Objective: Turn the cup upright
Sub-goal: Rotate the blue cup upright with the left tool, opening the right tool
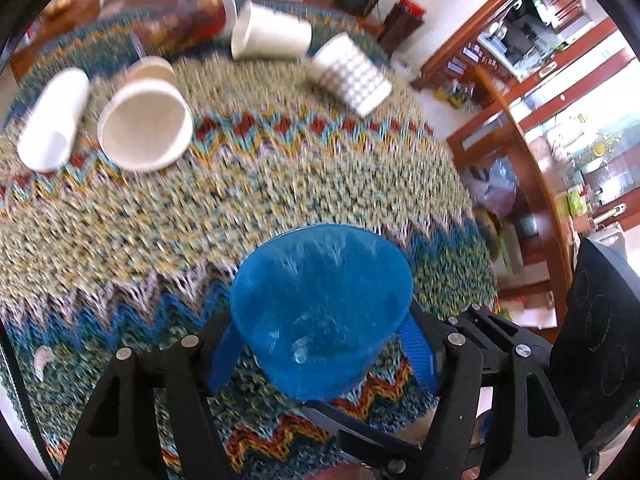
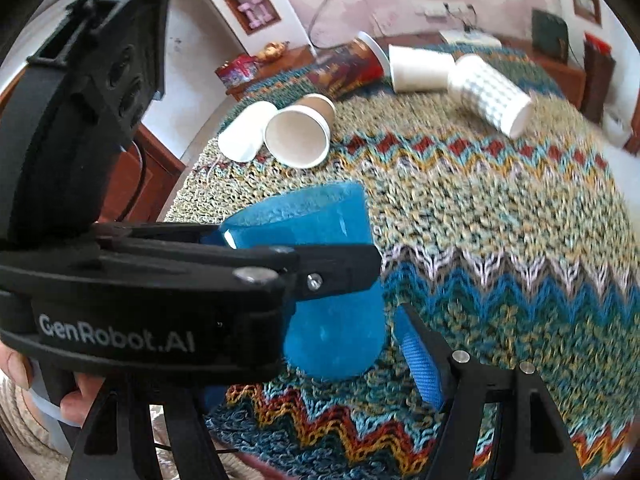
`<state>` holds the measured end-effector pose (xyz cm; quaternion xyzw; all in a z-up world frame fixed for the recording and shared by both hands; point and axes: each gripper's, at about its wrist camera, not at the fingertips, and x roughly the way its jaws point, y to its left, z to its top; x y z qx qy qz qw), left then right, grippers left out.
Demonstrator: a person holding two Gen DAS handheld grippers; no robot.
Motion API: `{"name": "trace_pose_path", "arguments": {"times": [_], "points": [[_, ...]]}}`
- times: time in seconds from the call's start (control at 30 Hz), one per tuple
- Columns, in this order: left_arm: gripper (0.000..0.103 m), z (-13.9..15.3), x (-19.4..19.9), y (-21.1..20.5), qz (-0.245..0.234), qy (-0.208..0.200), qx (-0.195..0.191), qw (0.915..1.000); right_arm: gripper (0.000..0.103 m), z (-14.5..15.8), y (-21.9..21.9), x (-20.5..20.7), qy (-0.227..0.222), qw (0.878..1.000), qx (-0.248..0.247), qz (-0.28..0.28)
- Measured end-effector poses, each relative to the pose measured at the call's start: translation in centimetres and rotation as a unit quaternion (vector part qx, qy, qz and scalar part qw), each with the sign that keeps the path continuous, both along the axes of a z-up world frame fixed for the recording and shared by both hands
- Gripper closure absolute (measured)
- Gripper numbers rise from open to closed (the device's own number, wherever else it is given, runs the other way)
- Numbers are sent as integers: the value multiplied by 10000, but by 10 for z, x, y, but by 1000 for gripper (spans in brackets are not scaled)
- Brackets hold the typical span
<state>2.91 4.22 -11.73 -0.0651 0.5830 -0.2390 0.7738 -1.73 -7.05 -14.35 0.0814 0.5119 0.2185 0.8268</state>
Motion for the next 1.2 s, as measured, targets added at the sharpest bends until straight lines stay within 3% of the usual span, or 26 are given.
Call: {"name": "trace_pose_path", "arguments": {"times": [0.13, 0.33, 0.87, 0.97, 1.2], "points": [[30, 6, -8, 3, 9, -553, 184, 9983, 29, -2, -4, 1, -100, 9999, -97, 47], [30, 0, -23, -5, -69, -1133, 737, 9908, 29, -17, -7, 5, 148, 9998, -158, 15], [29, -5, -36, -31, -341, -1566, 1304, 9784, 28, -23, -14, 0, 207, 9996, -184, -49], [14, -3, -38, -30, -316, -1591, 1247, 9789, 28, -20, -14, -5, 155, 9996, -222, -30], [12, 1, -39, -29, -288, -1560, 1192, 9801, 28, -15, -11, -9, 71, 9996, -255, 33]]}}
